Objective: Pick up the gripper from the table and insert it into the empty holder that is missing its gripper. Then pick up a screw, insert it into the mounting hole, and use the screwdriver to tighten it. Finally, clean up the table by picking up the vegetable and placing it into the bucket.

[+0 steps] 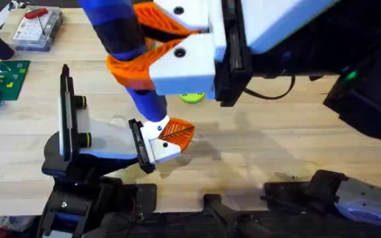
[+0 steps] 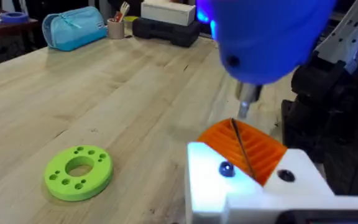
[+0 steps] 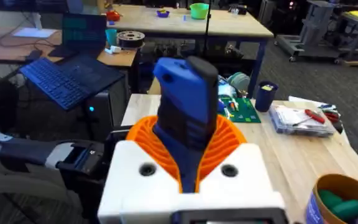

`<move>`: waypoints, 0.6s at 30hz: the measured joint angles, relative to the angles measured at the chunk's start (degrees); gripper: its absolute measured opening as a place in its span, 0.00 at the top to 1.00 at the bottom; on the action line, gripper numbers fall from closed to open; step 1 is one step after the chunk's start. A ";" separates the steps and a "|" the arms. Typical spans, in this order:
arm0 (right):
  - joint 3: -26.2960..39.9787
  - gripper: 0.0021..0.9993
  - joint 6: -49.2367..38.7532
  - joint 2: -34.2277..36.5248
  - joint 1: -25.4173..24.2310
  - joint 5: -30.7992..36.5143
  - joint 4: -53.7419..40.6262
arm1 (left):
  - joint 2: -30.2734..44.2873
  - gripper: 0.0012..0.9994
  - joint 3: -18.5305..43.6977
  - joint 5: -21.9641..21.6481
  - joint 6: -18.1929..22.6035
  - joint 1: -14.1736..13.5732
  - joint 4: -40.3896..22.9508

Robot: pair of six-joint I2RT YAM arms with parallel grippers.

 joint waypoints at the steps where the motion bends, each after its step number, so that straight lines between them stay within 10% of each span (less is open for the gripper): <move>1: -0.22 0.92 -0.01 0.00 0.00 0.00 -0.02 | 0.00 0.99 0.00 0.00 0.00 0.00 0.00; 18: -2.18 0.92 0.15 0.01 0.85 0.01 0.92 | 0.00 0.99 0.00 0.00 0.00 0.00 0.00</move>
